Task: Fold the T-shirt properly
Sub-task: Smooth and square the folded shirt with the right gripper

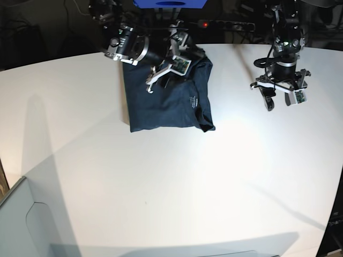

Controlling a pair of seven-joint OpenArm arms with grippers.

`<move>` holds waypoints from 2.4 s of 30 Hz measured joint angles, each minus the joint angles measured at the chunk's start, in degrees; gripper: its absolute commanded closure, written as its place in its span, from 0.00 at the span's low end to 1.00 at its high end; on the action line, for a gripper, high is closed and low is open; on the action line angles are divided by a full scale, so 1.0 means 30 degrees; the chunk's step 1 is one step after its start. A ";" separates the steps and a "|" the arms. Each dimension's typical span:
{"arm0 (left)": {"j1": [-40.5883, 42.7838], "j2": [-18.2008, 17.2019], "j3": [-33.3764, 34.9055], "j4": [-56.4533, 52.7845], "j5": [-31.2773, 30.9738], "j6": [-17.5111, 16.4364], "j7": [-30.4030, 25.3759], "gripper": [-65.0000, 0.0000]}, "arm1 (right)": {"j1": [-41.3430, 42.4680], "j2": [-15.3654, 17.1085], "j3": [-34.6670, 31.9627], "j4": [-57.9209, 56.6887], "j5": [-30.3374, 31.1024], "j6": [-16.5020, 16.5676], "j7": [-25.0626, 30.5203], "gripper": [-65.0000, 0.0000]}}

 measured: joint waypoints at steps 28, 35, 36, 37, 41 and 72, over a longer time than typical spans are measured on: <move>0.0262 -0.0182 -0.2499 0.0226 -0.0845 -0.0015 0.0087 0.34 | 0.2892 -0.1960 0.1086 -0.3497 0.0080 -0.0029 0.0029 0.99; 0.0743 -0.0109 -0.2805 0.0219 -0.0845 -0.0044 0.0087 0.34 | 0.3825 -0.2018 0.1144 -0.6331 -0.0007 -0.0029 0.0175 0.99; 0.0743 -0.0131 -0.2805 0.0204 -0.0801 -0.0044 0.0087 0.34 | 0.3861 -0.2004 0.1144 -0.6441 -0.0007 -0.0029 0.0168 0.99; 0.0729 -0.0124 -0.2827 0.0204 -0.0780 -0.0015 0.0051 0.34 | 0.3854 -0.2004 0.1144 -0.6506 -0.0007 -0.0029 0.0175 0.99; 0.0685 -0.0080 -0.2725 0.0204 -0.0780 -0.0015 0.0073 0.35 | 0.3694 -0.1800 0.1049 -0.6506 -0.0007 -0.0036 0.0175 0.99; 0.0270 0.1268 -0.0007 0.2608 -0.0991 -0.0138 0.1814 0.34 | 0.3468 -0.1326 0.7796 -0.2922 0.0066 0.0000 -0.0641 0.76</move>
